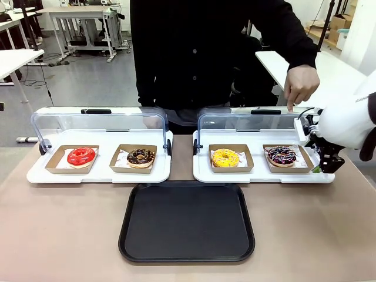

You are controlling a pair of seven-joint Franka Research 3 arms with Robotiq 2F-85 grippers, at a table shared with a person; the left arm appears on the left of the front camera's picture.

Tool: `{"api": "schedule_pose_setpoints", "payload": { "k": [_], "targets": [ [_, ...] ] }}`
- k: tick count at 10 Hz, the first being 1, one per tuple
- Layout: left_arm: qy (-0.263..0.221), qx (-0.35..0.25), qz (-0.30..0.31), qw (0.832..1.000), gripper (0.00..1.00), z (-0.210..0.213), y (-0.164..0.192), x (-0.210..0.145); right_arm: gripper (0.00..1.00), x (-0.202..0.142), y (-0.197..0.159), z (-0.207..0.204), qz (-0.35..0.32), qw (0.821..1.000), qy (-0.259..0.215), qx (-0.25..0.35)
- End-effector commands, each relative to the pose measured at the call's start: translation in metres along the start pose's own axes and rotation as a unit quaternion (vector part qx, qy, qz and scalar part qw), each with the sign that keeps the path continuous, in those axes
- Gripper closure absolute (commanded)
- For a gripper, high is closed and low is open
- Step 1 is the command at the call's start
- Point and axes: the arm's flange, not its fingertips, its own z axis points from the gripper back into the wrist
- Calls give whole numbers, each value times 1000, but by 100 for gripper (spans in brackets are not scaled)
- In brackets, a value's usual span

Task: Move the fourth donut from the left to the tray.
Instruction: Pick up the Paper togo box containing the Donut indicated by the person and place it on the Handle tray.

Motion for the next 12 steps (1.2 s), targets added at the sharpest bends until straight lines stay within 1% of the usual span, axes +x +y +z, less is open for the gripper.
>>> {"api": "schedule_pose_setpoints", "payload": {
  "k": [1, 5, 12],
  "targets": [
    [1, -6, 1, 1000, 0, 2, 0, 3, 0, -10, -15, -16, 17, 1000, 0, -10],
    [1, -6, 1, 1000, 0, 2, 0, 3, 0, -15, -28, -38, 22, 1000, -10, -2],
    [1, -6, 1, 1000, 0, 2, 0, 3, 0, -21, -34, -65, 9, 1000, -12, 26]
  ]
}}
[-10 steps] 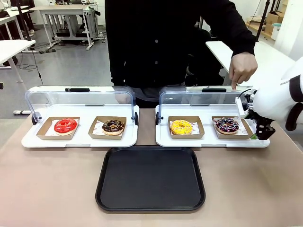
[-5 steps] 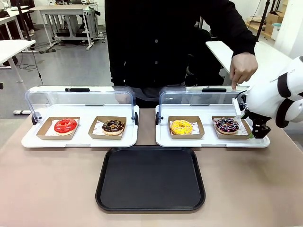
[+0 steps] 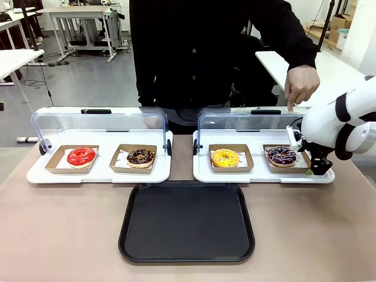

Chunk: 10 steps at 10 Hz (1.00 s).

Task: Move the fourth donut from the left to the tray.
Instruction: Pick up the Paper togo box containing the Donut indicated by the person and place it on the Handle tray.

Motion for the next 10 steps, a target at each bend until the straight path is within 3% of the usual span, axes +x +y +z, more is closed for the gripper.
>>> {"api": "schedule_pose_setpoints", "payload": {
  "k": [1, 2, 3, 4, 5, 10],
  "targets": [
    [1, -5, 1, 1000, 0, 2, 0, 3, 60, -7, -5, -2, 7, 1000, -14, 8],
    [1, -5, 1, 1000, 0, 2, 0, 3, 60, -8, -5, -2, 6, 1000, -14, 11],
    [1, -5, 1, 1000, 0, 2, 0, 3, 100, -8, -4, -1, 6, 1000, -14, 17],
    [1, -5, 1, 1000, 0, 2, 0, 3, 65, -8, -5, -1, 5, 1000, -15, 20],
    [1, -5, 1, 1000, 0, 2, 0, 3, 100, -8, -5, -1, 4, 1000, -12, 26],
    [1, -5, 1, 1000, 0, 2, 0, 3, 100, -9, -4, 0, 5, 999, -9, 45]
  ]
}}
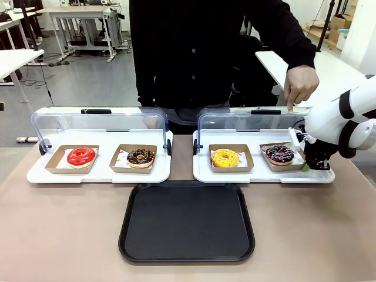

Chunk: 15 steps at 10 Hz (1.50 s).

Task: Move the fourth donut from the left to the tray.
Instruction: Pick up the Paper togo box containing the Donut indicated by the person and place it on the Handle tray.

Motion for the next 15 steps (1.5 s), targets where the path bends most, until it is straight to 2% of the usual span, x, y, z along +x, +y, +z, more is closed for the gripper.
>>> {"api": "schedule_pose_setpoints", "payload": {
  "k": [1, 2, 3, 4, 7, 9, 13, 15],
  "targets": [
    [1, -5, 1, 1000, 0, 2, 0, 3, 100, -1, -4, 3, 10, 1000, -1, 2],
    [1, -5, 1, 1000, 0, 2, 0, 3, 100, -2, -6, 4, 3, 1000, -9, 1],
    [1, -5, 1, 1000, 0, 2, 0, 3, 100, -4, -14, 9, -11, 998, 5, 55],
    [1, -5, 1, 1000, 0, 2, 0, 3, 100, 0, 0, 0, 0, 1000, 0, 1],
    [1, -5, 1, 1000, 0, 2, 0, 3, 98, -1, -2, 2, -1, 1000, 0, 16],
    [1, -5, 1, 1000, 0, 2, 0, 3, 98, 10, 6, 28, -10, 1000, -5, -15],
    [1, -5, 1, 1000, 0, 2, 0, 3, 98, 50, 43, 75, -21, 999, -20, -38],
    [1, -5, 1, 1000, 0, 2, 0, 3, 98, 81, 69, 90, -40, 998, -30, -39]
  ]
}}
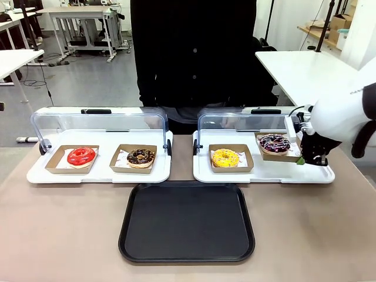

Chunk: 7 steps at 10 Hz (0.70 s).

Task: Move the fourth donut from the left to the tray.
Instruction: Pick up the Paper togo box containing the Donut indicated by the person and place it on the Handle tray.

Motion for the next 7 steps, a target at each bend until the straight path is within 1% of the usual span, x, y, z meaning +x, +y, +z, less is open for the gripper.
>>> {"api": "schedule_pose_setpoints", "payload": {
  "k": [1, 3, 4, 5, 6, 7],
  "targets": [
    [1, -6, 1, 1000, 0, 1, 0, 3, 98, 27, 27, 14, -24, 1000, -10, -7],
    [1, -6, 1, 1000, 0, 1, 0, 3, 98, 52, 53, 20, -38, 999, -8, -6],
    [1, -6, 1, 1000, 0, 1, 0, 3, 98, 59, 62, 19, -41, 999, -11, -6],
    [1, -6, 1, 1000, 0, 1, 0, 3, 98, 65, 75, 20, -42, 999, -29, -7],
    [1, -6, 1, 1000, 0, 1, 0, 3, 98, 59, 26, 19, -31, 999, -19, -3],
    [1, -6, 1, 1000, 0, 1, 0, 3, 98, 59, 26, 19, -31, 999, -19, -3]
  ]
}}
